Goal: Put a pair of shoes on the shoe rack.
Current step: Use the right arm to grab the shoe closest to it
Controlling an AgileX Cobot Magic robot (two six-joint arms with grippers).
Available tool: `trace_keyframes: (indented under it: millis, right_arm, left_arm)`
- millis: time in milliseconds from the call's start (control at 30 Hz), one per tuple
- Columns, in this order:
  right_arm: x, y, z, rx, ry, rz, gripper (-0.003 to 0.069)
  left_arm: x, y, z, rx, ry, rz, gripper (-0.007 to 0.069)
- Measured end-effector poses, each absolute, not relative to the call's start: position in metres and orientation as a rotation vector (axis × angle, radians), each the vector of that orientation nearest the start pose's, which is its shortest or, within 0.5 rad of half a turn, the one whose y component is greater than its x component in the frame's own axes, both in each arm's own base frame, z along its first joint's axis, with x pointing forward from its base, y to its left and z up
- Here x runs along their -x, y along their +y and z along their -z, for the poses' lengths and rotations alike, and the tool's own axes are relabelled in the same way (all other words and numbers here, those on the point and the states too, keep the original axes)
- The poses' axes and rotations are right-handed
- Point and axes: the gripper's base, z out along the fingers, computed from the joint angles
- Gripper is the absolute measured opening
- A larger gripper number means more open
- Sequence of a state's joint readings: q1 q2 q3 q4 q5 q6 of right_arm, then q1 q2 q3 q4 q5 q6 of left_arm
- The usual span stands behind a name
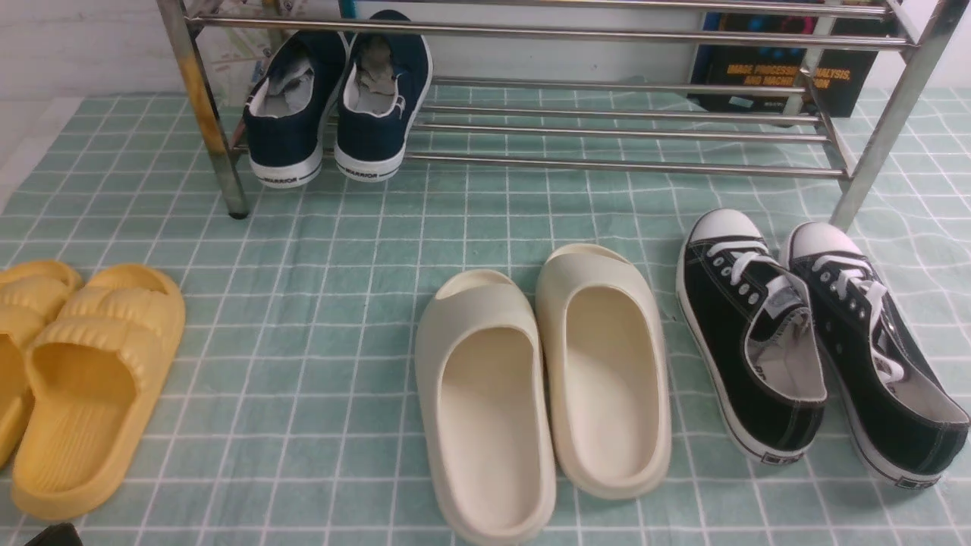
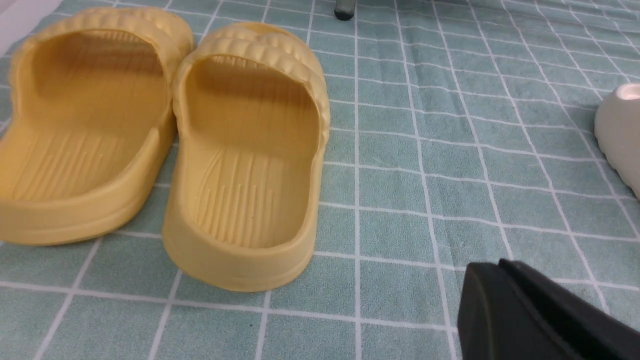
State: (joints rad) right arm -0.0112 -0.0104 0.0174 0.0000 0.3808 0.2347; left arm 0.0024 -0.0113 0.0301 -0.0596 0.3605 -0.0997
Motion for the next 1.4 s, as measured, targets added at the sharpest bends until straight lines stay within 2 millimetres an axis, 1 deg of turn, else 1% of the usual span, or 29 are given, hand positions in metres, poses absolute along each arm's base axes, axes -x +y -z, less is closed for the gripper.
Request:
trace_keyframes:
  millis: [200, 467, 500, 600, 667, 700, 767, 900, 1067, 1133, 1200, 1233, 1267, 1300, 1333, 1367, 1400]
  right_arm:
    - [-0.052, 0.003, -0.174, -0.353, 1.845, -0.295, 0.0246]
    - [-0.052, 0.004, -0.174, -0.400, 1.838, -0.349, 0.0246]
    - [-0.052, 0.005, -0.174, -0.449, 1.830, -0.407, 0.0246]
    - [-0.052, 0.012, -0.175, -0.695, 1.778, -0.693, 0.0246]
    - [-0.052, 0.014, -0.176, -0.788, 1.751, -0.802, 0.0246]
    - [-0.052, 0.017, -0.176, -0.881, 1.719, -0.914, 0.0246]
    - [-0.052, 0.018, -0.177, -0.913, 1.702, -0.952, 0.0246]
    - [-0.053, 0.016, -0.178, -0.896, 1.684, -0.926, 0.0246]
    - [-0.054, 0.011, -0.181, -0.781, 1.659, -0.808, 0.0232]
    - [-0.054, 0.011, -0.188, -0.697, 1.664, -0.748, 0.0191]
    - [-0.053, 0.011, -0.203, -0.609, 1.659, -0.694, 0.0129]
    - [-0.052, 0.011, -0.205, -0.592, 1.663, -0.680, 0.0122]
    - [-0.052, 0.011, -0.216, -0.550, 1.659, -0.652, 0.0081]
    - [-0.054, 0.011, -0.232, -0.487, 1.689, -0.593, 0.0025]
    - [-0.055, 0.012, -0.247, -0.428, 1.717, -0.540, 0.0002]
    - [-0.057, 0.012, -0.249, -0.421, 1.734, -0.529, 0.0000]
    - [-0.063, 0.011, -0.273, -0.327, 1.804, -0.433, -0.0003]
  left_arm:
    - [-0.053, -0.002, -0.171, 0.132, 1.859, 0.126, 0.0018]
    - [-0.053, -0.002, -0.171, 0.132, 1.859, 0.126, 0.0018]
    - [-0.053, -0.002, -0.171, 0.132, 1.859, 0.126, 0.0018]
    - [-0.053, -0.002, -0.171, 0.132, 1.859, 0.126, 0.0020]
    - [-0.053, -0.002, -0.171, 0.132, 1.859, 0.126, 0.0022]
    - [-0.053, -0.002, -0.171, 0.132, 1.859, 0.126, 0.0025]
    - [-0.053, -0.002, -0.171, 0.132, 1.859, 0.126, 0.0027]
    - [-0.053, -0.002, -0.171, 0.132, 1.859, 0.126, 0.0029]
    - [-0.053, -0.002, -0.171, 0.132, 1.859, 0.126, 0.0037]
    - [-0.053, -0.002, -0.171, 0.132, 1.860, 0.126, 0.0039]
    - [-0.053, -0.002, -0.171, 0.132, 1.860, 0.126, 0.0039]
    - [-0.053, -0.002, -0.171, 0.132, 1.860, 0.126, 0.0039]
    - [-0.053, -0.002, -0.171, 0.132, 1.860, 0.126, 0.0040]
    - [-0.053, -0.002, -0.171, 0.132, 1.860, 0.126, 0.0041]
    - [-0.053, -0.002, -0.171, 0.132, 1.860, 0.126, 0.0041]
    - [-0.053, -0.002, -0.171, 0.132, 1.860, 0.126, 0.0041]
    - [-0.053, -0.002, -0.171, 0.132, 1.860, 0.126, 0.0041]
